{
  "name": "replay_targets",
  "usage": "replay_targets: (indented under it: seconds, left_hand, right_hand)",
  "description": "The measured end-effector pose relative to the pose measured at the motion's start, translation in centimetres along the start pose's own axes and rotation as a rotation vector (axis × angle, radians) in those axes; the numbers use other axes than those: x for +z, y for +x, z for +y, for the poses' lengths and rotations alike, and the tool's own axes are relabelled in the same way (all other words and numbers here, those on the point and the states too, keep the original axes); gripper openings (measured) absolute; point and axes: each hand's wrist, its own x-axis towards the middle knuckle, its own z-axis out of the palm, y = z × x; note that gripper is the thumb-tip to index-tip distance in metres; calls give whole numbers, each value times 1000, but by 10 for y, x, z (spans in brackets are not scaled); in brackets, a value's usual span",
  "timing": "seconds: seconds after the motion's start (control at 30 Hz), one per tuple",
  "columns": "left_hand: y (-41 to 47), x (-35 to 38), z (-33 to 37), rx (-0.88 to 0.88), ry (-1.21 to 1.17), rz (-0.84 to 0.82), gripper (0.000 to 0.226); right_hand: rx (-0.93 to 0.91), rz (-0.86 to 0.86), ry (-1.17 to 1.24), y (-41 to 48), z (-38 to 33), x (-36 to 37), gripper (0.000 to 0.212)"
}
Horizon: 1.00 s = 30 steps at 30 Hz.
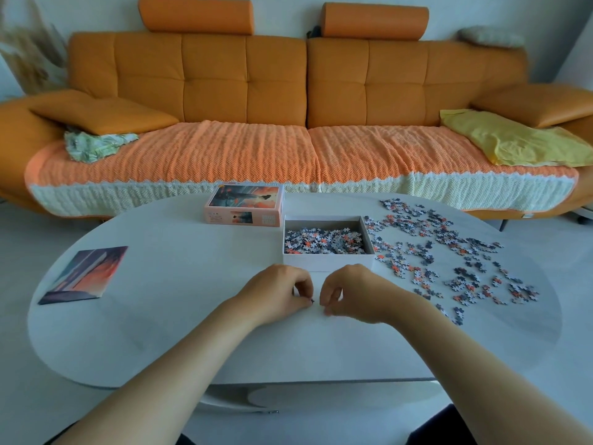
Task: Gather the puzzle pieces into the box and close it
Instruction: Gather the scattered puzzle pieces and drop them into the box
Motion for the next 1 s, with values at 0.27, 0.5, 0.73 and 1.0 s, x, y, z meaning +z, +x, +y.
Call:
replay_targets:
  seconds: [0.27,0.5,0.73,1.0]
  left_hand:
    - [22,-20,-2,-17,-158,397,10]
    - [55,-11,-13,50,123,374,30]
    - [64,-4,-18,156,433,69,56]
    - [65,-4,-11,147,484,64,57]
  right_hand:
    - [99,593,123,21,13,-22,6]
    - [93,635,-24,53,25,-15,19]
    - [38,272,-152,54,29,-9,31]
    - [-26,211,-336,53,36,-8,46]
